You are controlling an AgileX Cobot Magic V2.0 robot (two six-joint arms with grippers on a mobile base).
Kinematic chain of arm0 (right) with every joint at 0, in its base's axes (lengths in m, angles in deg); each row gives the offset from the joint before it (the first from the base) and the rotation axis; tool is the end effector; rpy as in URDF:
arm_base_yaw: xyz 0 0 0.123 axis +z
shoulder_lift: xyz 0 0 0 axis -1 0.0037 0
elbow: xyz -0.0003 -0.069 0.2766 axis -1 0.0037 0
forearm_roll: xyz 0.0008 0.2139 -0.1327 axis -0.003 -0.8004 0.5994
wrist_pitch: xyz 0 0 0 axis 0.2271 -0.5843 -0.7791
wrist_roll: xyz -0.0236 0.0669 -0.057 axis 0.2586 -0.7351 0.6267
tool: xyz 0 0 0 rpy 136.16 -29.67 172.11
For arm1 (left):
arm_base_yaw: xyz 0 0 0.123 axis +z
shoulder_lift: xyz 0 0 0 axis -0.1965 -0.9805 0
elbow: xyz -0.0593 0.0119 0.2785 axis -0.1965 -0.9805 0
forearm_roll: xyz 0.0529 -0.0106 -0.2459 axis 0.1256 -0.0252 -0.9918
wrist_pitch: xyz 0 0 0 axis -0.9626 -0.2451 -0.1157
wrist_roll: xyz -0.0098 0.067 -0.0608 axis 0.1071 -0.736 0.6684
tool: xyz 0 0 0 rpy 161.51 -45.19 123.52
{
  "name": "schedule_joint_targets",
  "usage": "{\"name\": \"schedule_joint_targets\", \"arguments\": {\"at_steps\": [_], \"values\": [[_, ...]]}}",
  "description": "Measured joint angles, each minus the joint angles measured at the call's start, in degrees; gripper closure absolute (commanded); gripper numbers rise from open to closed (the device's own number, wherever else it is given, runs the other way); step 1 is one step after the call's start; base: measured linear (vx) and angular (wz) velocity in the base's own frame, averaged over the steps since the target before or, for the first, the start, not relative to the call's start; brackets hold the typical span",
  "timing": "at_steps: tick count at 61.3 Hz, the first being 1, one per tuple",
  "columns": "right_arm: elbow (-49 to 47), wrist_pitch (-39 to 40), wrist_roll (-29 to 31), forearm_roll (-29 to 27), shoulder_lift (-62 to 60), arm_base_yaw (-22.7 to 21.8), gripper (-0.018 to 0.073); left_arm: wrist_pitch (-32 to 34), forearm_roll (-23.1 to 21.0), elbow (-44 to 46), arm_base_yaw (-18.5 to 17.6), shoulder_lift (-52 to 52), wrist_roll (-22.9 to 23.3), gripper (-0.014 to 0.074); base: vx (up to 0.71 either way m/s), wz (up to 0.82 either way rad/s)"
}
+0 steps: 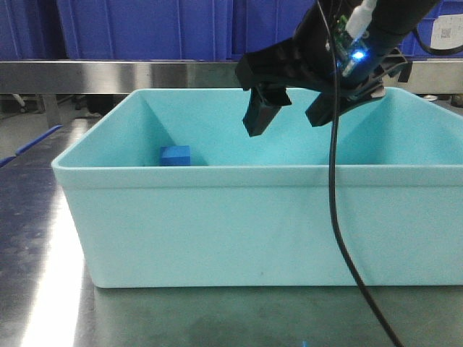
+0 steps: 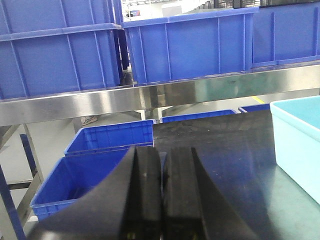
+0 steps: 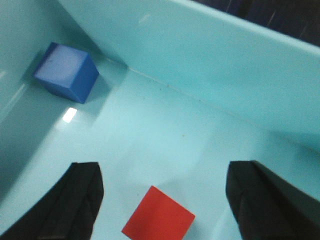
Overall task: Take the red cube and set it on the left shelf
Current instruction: 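Lower the open right gripper into the tub over the red cube, then close the right gripper on the red cube and lift it out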
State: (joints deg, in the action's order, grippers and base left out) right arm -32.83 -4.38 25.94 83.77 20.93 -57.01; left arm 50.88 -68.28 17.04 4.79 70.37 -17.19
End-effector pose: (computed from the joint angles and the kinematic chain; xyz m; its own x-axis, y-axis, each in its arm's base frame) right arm 0.2842 0.1785 0.2562 -0.6583 -0.2573 -0.7074 -0.4279 0.9011 0.0704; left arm 0.0558 -0.0064 0.2099 0.0920 0.0760 -0.9929 0.1065 0.9906 0.0857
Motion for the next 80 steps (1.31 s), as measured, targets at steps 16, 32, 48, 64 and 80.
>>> {"name": "schedule_joint_targets", "arguments": {"at_steps": [16, 32, 48, 64, 80], "values": [[0.0, -0.4, 0.0, -0.2, 1.6, 0.0, -0.0055, 0.0, 0.0, 0.0, 0.0, 0.0, 0.0, 0.0491, -0.02, -0.1], [-0.1, -2.2, 0.0, -1.5, 3.2, 0.0, -0.0055, 0.0, 0.0, 0.0, 0.0, 0.0, 0.0, 0.0491, 0.0, 0.0], [-0.3, -2.4, 0.0, -3.0, 6.0, 0.0, -0.0055, 0.0, 0.0, 0.0, 0.0, 0.0, 0.0, 0.0491, 0.0, 0.0], [-0.3, -2.4, 0.0, -3.1, 8.3, 0.0, -0.0055, 0.0, 0.0, 0.0, 0.0, 0.0, 0.0, 0.0491, 0.0, 0.0], [-0.3, -2.4, 0.0, -3.1, 9.2, 0.0, -0.0043, 0.0, 0.0, 0.0, 0.0, 0.0, 0.0, 0.0491, 0.0, 0.0]]}}
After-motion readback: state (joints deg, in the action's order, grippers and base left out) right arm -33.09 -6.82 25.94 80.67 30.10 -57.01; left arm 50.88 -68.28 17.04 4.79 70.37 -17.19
